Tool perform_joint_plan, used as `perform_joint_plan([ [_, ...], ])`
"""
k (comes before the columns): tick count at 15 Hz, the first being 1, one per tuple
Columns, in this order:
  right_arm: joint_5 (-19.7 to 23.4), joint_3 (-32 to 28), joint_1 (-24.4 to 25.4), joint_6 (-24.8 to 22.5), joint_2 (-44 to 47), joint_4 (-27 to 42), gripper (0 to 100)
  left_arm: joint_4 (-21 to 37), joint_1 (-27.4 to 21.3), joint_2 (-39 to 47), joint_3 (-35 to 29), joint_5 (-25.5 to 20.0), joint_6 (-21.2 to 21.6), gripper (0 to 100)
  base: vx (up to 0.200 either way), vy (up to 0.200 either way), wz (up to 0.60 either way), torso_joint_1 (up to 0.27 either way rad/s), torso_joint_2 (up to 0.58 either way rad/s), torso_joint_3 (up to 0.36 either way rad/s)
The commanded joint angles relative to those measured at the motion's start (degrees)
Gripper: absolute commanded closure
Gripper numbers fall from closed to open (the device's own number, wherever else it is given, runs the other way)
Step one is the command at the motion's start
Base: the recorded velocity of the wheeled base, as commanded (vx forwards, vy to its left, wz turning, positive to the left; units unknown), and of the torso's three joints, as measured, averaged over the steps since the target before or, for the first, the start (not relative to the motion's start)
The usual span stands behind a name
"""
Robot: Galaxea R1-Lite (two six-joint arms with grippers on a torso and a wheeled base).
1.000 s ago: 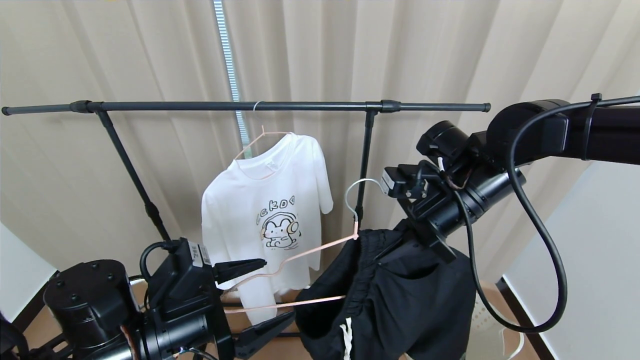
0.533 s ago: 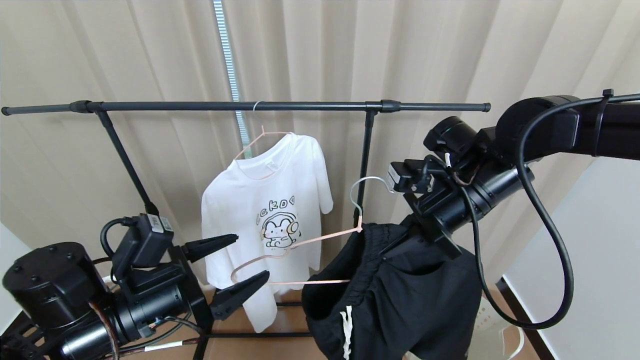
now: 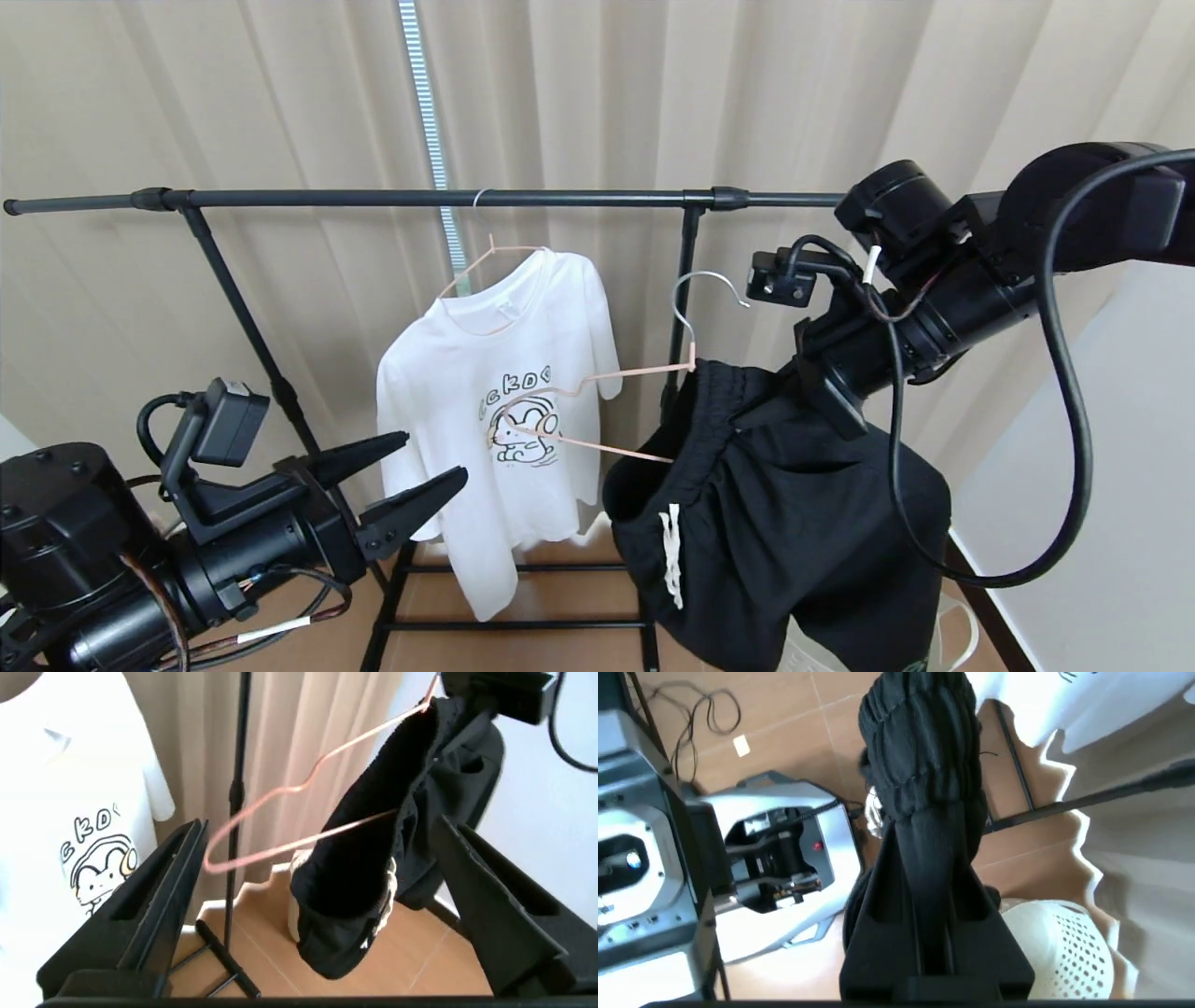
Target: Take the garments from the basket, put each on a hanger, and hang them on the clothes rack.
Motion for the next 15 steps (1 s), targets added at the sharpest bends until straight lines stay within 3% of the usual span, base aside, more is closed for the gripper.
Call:
perform_joint_plan([
  [1,0.16,11.25,-1.38,0.35,-8.20,-7.23,100,3.28,-1.83,0.61,2.62,0.30,-4.47,0,0.000,0.000,0.00,0.000,0.00,0.000],
  [3,0.34,21.97,-1.38,0.44,-12.68,-17.34,100,5.04,-4.29,4.12,3.15,1.35,-9.13,0,0.000,0.000,0.00,0.000,0.00,0.000],
  [4,0.34,28.83,-1.38,0.53,-15.41,-24.28,100,5.04,-6.75,7.64,2.53,4.60,-11.06,0,0.000,0.000,0.00,0.000,0.00,0.000],
  [6,0.25,33.84,-1.20,0.61,-17.16,-30.34,100,5.13,-11.68,12.74,0.60,11.11,-11.24,0,0.000,0.000,0.00,0.000,0.00,0.000],
  [8,0.60,34.89,-1.12,0.70,-18.57,-30.78,100,5.13,-16.16,16.43,-1.95,14.97,-11.24,0,0.000,0.000,0.00,0.000,0.00,0.000],
  [10,4.38,35.86,-1.12,0.70,-19.89,-30.96,100,5.13,-17.74,19.07,-4.94,15.33,-11.24,0,0.000,0.000,0.00,0.000,0.00,0.000],
  [15,8.16,37.26,-0.94,0.70,-21.82,-30.96,100,5.13,-18.09,21.26,-11.09,15.50,-10.88,0,0.000,0.000,0.00,0.000,0.00,0.000],
])
